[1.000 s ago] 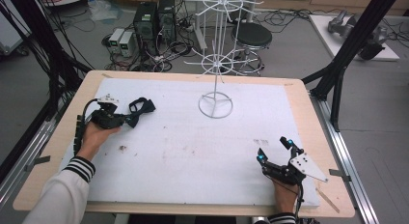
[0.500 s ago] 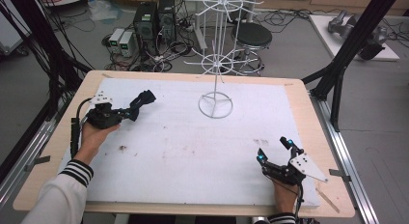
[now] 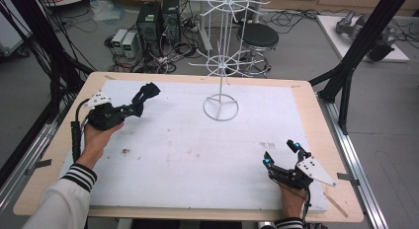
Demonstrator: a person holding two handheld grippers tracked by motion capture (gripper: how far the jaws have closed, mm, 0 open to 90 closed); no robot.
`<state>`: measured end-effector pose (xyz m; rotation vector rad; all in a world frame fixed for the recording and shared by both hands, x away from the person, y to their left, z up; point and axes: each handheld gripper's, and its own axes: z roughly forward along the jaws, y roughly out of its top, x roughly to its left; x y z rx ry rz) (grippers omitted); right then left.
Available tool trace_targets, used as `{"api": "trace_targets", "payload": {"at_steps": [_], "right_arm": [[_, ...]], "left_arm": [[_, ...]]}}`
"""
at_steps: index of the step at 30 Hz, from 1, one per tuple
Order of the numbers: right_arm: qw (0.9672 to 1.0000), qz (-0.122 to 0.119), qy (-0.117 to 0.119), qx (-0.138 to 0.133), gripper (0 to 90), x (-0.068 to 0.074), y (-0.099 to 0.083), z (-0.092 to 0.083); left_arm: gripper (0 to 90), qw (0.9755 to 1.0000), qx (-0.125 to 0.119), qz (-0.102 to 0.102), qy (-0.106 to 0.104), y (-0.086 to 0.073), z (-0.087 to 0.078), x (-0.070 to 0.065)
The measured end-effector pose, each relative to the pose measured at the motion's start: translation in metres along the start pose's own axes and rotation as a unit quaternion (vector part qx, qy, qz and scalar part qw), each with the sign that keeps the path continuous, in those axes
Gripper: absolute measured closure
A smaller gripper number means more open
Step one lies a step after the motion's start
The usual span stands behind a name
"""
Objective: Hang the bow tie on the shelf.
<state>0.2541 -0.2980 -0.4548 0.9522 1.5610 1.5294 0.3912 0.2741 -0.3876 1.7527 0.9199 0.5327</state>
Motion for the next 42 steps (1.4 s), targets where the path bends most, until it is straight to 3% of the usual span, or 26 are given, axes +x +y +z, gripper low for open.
{"api": "trace_targets", "payload": {"at_steps": [2,16,25,42], "right_arm": [[1.0,-0.001,0.0,0.0,9.2,0.0,0.0,0.0],[1.0,0.001,0.0,0.0,9.2,0.0,0.0,0.0],[1.0,0.001,0.001,0.001,9.2,0.0,0.0,0.0],[1.0,0.001,0.001,0.0,9.1,0.0,0.0,0.0]], "left_arm": [[85.0,0.9999,-0.009,0.008,0.0,0.003,-0.001,-0.002],[85.1,0.9994,-0.024,0.008,-0.025,0.027,0.004,-0.023],[85.2,0.9976,-0.052,0.011,-0.045,0.054,0.009,-0.042],[85.1,0.9944,-0.068,0.025,-0.077,0.075,0.016,-0.061]]}}
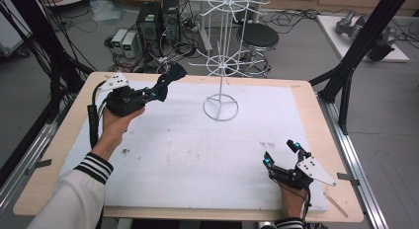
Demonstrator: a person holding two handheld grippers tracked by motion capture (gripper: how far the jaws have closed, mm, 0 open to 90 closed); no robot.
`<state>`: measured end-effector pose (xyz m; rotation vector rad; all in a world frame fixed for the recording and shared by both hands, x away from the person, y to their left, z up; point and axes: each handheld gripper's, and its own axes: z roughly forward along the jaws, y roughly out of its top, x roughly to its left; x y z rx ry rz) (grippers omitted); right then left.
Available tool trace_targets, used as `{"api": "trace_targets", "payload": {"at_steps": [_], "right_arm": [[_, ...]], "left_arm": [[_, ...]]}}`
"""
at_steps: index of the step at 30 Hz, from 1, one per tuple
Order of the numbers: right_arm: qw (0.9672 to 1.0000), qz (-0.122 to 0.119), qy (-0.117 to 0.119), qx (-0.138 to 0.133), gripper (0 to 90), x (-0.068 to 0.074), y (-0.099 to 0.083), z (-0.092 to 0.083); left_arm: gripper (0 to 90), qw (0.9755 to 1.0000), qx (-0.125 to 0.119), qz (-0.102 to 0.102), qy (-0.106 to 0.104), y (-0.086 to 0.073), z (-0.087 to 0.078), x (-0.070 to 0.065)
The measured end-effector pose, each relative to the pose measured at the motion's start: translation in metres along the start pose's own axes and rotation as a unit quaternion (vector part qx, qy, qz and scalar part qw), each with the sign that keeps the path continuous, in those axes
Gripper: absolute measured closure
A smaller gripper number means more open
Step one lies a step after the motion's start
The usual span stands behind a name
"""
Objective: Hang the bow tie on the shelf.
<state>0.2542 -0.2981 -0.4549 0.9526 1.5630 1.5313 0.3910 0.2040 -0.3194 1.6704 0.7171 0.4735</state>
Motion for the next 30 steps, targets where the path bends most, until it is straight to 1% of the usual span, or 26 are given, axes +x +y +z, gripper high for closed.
{"api": "trace_targets", "payload": {"at_steps": [2,6,15,22,30], "right_arm": [[1.0,0.0,0.0,0.0,9.1,0.0,0.0,0.0],[1.0,-0.001,0.0,0.0,9.1,0.0,0.0,0.0],[1.0,0.0,0.0,0.0,9.1,0.0,0.0,0.0],[1.0,0.0,0.001,-0.002,9.1,0.0,0.0,0.0],[1.0,0.0,0.0,-0.001,9.2,0.0,0.0,0.0]], "left_arm": [[85.1,1.0,0.0,-0.002,-0.006,0.002,0.002,-0.001],[85.1,0.9999,-0.001,0.003,-0.011,0.009,0.007,-0.006],[85.1,0.9996,-0.009,0.008,-0.026,0.02,0.021,-0.021],[85.2,0.9994,-0.014,0.005,-0.031,0.025,0.029,-0.028],[85.1,0.999,-0.015,0.01,-0.041,0.03,0.038,-0.037]]}}
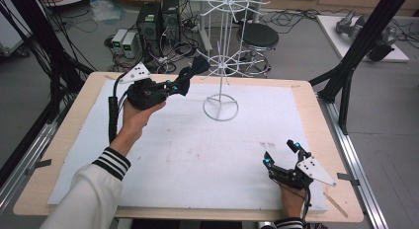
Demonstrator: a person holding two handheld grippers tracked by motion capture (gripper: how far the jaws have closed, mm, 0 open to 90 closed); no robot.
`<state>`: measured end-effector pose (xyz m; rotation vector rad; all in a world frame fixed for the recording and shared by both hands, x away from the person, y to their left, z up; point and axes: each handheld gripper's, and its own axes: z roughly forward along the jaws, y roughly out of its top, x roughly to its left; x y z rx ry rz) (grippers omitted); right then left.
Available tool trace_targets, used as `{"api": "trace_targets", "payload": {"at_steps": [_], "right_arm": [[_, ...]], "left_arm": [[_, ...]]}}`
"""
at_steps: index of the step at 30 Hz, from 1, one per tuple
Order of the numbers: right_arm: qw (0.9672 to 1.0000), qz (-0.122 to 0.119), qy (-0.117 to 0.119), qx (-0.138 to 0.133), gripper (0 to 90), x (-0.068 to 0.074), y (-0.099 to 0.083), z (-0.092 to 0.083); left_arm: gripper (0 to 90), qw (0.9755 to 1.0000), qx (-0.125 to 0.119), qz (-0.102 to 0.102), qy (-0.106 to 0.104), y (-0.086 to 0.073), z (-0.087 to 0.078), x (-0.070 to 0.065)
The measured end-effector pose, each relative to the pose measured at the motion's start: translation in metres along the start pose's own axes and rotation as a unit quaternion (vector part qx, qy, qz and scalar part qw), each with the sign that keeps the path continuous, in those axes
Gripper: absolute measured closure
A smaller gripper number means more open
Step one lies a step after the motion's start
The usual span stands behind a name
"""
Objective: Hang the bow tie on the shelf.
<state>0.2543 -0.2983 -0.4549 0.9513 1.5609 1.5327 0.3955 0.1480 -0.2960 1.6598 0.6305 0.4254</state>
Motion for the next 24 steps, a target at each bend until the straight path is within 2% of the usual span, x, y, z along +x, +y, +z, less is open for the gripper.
{"api": "trace_targets", "payload": {"at_steps": [24], "right_arm": [[1.0,0.004,0.0,0.0,9.1,0.0,0.0,0.0]], "left_arm": [[85.1,0.9999,0.008,0.009,-0.012,0.003,0.022,-0.015]]}}
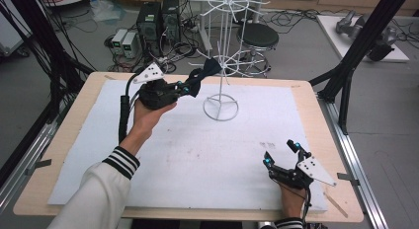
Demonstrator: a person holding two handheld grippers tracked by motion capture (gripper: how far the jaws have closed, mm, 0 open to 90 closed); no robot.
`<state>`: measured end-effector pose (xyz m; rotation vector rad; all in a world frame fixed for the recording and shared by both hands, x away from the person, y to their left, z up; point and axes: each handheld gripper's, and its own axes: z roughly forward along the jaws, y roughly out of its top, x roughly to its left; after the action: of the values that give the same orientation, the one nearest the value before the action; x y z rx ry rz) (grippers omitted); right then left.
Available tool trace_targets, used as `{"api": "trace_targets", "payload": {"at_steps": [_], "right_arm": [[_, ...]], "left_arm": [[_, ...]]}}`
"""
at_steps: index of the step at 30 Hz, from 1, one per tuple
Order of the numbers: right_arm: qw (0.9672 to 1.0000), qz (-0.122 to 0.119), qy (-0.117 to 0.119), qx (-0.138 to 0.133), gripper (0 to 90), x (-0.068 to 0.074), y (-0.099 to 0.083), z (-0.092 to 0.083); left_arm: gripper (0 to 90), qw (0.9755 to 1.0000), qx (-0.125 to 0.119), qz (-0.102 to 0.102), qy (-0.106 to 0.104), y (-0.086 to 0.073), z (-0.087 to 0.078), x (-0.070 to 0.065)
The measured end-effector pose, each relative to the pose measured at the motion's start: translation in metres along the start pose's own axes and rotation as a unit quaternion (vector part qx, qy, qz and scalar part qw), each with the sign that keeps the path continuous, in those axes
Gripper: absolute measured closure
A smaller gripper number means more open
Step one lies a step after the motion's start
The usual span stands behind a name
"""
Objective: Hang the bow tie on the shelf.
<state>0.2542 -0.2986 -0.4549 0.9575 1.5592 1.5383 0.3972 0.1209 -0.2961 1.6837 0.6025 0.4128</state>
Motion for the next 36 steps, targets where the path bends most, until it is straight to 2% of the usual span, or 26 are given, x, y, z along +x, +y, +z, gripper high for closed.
{"api": "trace_targets", "payload": {"at_steps": [17,28,36], "right_arm": [[1.0,0.0,0.0,-0.002,9.2,0.0,0.0,0.0],[1.0,-0.001,0.0,-0.002,9.2,0.0,0.0,0.0],[1.0,-0.003,0.001,-0.005,9.1,-0.001,0.0,0.0]], "left_arm": [[85.1,0.9996,0.028,0.009,-0.003,-0.012,0.015,-0.006],[85.1,0.9987,0.05,0.011,0.006,-0.021,0.025,-0.006],[84.6,0.9983,0.057,0.003,0.005,-0.027,0.028,-0.003]]}}
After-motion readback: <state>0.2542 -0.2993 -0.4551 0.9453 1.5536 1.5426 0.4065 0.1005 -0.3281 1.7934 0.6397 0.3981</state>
